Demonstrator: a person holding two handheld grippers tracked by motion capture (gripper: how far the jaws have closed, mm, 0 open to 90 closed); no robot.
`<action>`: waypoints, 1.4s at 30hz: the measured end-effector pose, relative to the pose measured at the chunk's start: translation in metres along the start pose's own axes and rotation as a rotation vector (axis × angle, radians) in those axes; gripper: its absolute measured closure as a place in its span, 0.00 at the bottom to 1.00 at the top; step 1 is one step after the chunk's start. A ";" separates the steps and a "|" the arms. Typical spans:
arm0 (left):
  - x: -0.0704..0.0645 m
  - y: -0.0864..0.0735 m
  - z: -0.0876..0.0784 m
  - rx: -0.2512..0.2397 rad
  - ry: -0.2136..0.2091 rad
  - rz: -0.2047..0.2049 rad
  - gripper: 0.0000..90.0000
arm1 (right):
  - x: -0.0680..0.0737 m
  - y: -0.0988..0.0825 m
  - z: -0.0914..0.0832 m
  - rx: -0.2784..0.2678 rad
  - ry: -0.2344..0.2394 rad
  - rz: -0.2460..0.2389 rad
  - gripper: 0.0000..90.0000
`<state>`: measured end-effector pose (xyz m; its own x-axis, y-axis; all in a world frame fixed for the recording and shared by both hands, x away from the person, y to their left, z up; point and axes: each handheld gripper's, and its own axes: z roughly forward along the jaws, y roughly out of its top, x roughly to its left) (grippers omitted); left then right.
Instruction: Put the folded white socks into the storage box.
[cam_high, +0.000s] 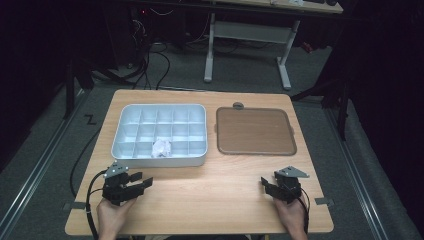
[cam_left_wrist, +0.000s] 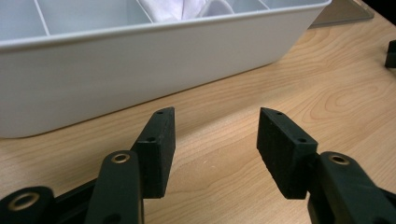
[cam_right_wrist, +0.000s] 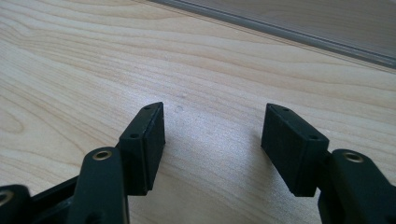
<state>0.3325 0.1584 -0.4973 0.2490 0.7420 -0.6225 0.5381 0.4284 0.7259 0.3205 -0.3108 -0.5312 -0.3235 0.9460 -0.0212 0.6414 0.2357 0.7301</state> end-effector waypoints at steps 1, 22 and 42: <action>0.000 -0.001 0.000 0.005 -0.001 -0.001 0.53 | 0.000 0.000 0.000 0.000 0.000 0.000 0.45; -0.004 -0.024 0.015 0.042 0.006 0.035 0.50 | 0.000 0.000 0.000 0.000 0.000 0.000 0.45; -0.011 -0.049 0.032 0.059 0.028 0.143 0.47 | 0.000 0.000 0.000 0.000 0.000 0.000 0.45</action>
<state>0.3291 0.1130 -0.5353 0.3041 0.8077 -0.5051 0.5453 0.2871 0.7875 0.3205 -0.3108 -0.5312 -0.3233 0.9460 -0.0214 0.6416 0.2358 0.7299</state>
